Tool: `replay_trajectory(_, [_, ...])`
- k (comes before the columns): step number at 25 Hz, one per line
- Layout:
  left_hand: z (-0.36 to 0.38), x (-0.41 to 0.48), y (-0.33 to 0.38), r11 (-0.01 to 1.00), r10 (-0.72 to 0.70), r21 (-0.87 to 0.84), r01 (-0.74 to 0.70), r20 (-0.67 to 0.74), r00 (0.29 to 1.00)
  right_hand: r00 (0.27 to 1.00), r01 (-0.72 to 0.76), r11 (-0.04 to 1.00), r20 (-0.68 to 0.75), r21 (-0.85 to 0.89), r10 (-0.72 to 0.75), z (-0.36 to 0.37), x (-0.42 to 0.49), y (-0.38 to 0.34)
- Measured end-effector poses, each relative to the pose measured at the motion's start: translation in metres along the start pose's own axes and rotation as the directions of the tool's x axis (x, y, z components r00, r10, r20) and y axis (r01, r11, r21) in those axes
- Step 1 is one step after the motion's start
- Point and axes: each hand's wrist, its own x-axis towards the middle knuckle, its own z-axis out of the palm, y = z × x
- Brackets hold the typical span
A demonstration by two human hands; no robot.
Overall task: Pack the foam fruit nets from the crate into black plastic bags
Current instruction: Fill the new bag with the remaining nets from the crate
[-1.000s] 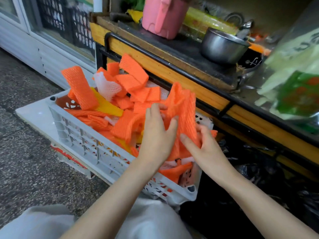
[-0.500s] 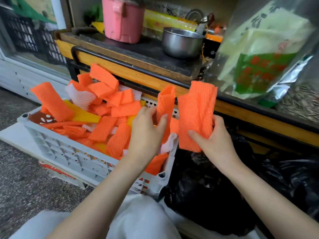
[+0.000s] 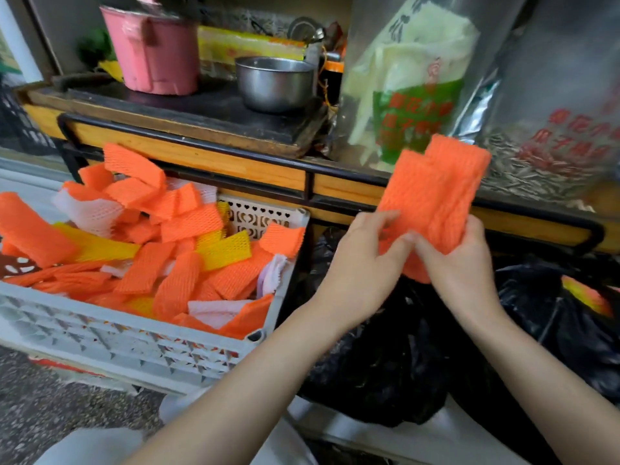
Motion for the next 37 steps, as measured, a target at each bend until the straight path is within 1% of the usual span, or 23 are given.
replay_trajectory(2, [0.014, 0.013, -0.003, 0.992, 0.063, 0.107, -0.059, -0.036, 0.997, 0.995, -0.023, 0.999, -0.102, -0.024, 0.020, -0.020, 0.013, 0.010])
replay_trajectory(3, [0.018, 0.021, -0.008, 0.982, 0.070, 0.177, -0.059, -0.059, 0.996, 0.991, -0.055, 0.998, -0.127, -0.032, 0.050, -0.027, 0.018, 0.017])
replay_trajectory(4, [0.022, 0.029, -0.014, 0.971, 0.038, 0.240, -0.022, -0.059, 0.998, 0.988, -0.093, 0.995, -0.128, -0.038, 0.087, -0.032, 0.021, 0.025])
replay_trajectory(5, [0.025, 0.035, -0.021, 0.955, -0.025, 0.294, 0.038, -0.047, 0.999, 0.988, -0.126, 0.991, -0.094, -0.051, 0.121, -0.035, 0.022, 0.034])
replay_trajectory(6, [0.027, 0.039, -0.027, 0.933, -0.098, 0.344, 0.103, -0.032, 0.995, 0.989, -0.148, 0.985, -0.029, -0.084, 0.146, -0.035, 0.021, 0.043])
replay_trajectory(7, [0.031, 0.041, -0.032, 0.911, -0.156, 0.385, 0.150, -0.016, 0.988, 0.983, -0.162, 0.977, 0.058, -0.139, 0.171, -0.035, 0.019, 0.052])
replay_trajectory(8, [0.033, 0.041, -0.037, 0.894, -0.185, 0.415, 0.170, -0.004, 0.983, 0.968, -0.165, 0.965, 0.153, -0.202, 0.197, -0.035, 0.015, 0.057])
replay_trajectory(10, [0.035, 0.039, -0.046, 0.881, -0.196, 0.442, 0.171, 0.013, 0.980, 0.924, -0.160, 0.936, 0.286, -0.314, 0.254, -0.034, 0.005, 0.064])
replay_trajectory(12, [0.034, 0.034, -0.055, 0.864, -0.208, 0.480, 0.152, 0.067, 0.976, 0.883, -0.162, 0.908, 0.355, -0.385, 0.308, -0.035, -0.004, 0.070])
replay_trajectory(15, [0.035, 0.021, -0.068, 0.822, -0.274, 0.553, 0.138, 0.171, 0.946, 0.813, -0.146, 0.877, 0.450, -0.457, 0.369, -0.035, -0.017, 0.076])
replay_trajectory(17, [0.038, 0.008, -0.076, 0.816, -0.319, 0.555, 0.161, 0.202, 0.926, 0.815, -0.138, 0.858, 0.435, -0.495, 0.383, -0.039, -0.019, 0.079])
replay_trajectory(21, [0.049, -0.014, -0.085, 0.761, -0.426, 0.614, 0.211, 0.226, 0.876, 0.869, -0.207, 0.824, 0.287, -0.528, 0.403, -0.053, -0.013, 0.083])
replay_trajectory(23, [0.054, -0.022, -0.083, 0.740, -0.415, 0.641, 0.203, 0.199, 0.888, 0.874, -0.215, 0.813, 0.264, -0.541, 0.407, -0.060, -0.012, 0.086])
replay_trajectory(26, [0.060, -0.029, -0.075, 0.740, -0.358, 0.651, 0.171, 0.166, 0.919, 0.878, -0.193, 0.785, 0.253, -0.589, 0.406, -0.067, -0.016, 0.091])
replay_trajectory(28, [0.064, -0.034, -0.069, 0.763, -0.342, 0.623, 0.174, 0.160, 0.926, 0.870, -0.166, 0.762, 0.270, -0.626, 0.412, -0.068, -0.021, 0.097])
replay_trajectory(29, [0.065, -0.035, -0.067, 0.803, -0.338, 0.566, 0.189, 0.171, 0.926, 0.863, -0.149, 0.753, 0.288, -0.641, 0.416, -0.068, -0.024, 0.100])
replay_trajectory(31, [0.065, -0.039, -0.064, 0.902, -0.310, 0.372, 0.218, 0.208, 0.928, 0.848, -0.117, 0.746, 0.325, -0.656, 0.419, -0.066, -0.026, 0.104])
replay_trajectory(33, [0.059, -0.041, -0.060, 0.949, -0.273, 0.222, 0.223, 0.229, 0.934, 0.845, -0.123, 0.752, 0.330, -0.648, 0.422, -0.065, -0.023, 0.103])
replay_trajectory(35, [0.050, -0.045, -0.058, 0.958, -0.287, 0.088, 0.274, 0.220, 0.932, 0.861, -0.177, 0.765, 0.279, -0.619, 0.424, -0.069, -0.016, 0.104])
replay_trajectory(37, [0.040, -0.051, -0.056, 0.919, -0.342, -0.114, 0.377, 0.245, 0.907, 0.880, -0.233, 0.776, 0.213, -0.586, 0.425, -0.073, -0.008, 0.105])
